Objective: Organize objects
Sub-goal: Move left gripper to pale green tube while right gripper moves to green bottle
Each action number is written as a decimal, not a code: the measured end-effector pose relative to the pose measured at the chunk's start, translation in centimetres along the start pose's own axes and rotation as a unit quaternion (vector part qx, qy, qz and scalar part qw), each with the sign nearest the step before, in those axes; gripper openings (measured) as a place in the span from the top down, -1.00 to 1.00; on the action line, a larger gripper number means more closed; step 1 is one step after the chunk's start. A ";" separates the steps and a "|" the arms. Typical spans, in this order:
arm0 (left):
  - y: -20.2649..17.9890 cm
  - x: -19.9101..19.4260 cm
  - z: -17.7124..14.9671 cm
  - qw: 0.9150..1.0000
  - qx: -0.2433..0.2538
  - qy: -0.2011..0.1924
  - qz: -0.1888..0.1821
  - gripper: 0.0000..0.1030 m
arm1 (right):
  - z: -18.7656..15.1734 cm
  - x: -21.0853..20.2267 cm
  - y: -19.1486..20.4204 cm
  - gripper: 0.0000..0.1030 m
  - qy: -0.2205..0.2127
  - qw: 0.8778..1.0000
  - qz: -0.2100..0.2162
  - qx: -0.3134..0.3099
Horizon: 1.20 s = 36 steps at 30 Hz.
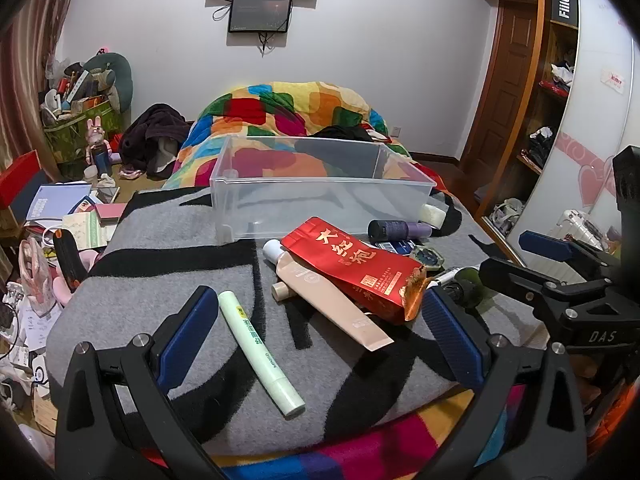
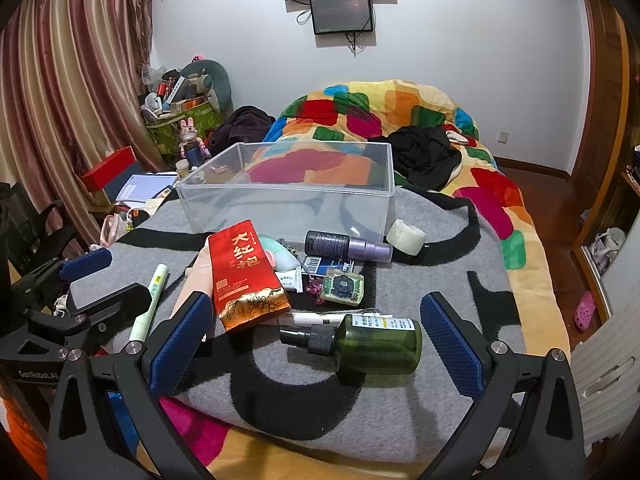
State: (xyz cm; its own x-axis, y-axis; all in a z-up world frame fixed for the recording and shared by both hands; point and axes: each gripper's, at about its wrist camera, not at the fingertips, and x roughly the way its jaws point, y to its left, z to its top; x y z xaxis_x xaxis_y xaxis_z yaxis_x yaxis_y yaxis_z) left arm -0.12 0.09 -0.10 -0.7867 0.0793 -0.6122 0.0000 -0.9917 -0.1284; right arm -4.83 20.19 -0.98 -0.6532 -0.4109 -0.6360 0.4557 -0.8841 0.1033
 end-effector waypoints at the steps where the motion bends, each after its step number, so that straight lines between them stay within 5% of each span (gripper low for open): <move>1: 0.0 0.0 0.0 1.000 0.000 0.000 0.000 -1.00 | 0.0 0.0 0.0 -1.00 0.000 1.000 0.000 0.000; 36: 0.2 -0.2 0.0 1.000 -0.002 0.000 0.002 -1.00 | -0.2 0.2 0.0 -1.00 0.007 1.000 0.006 0.005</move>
State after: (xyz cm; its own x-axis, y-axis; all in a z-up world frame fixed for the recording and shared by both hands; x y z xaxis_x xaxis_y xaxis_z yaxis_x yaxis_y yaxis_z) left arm 0.09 -0.12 -0.02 -0.7862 0.0758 -0.6133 0.0049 -0.9917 -0.1288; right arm -4.87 20.18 -1.24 -0.6399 -0.4179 -0.6449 0.4568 -0.8817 0.1180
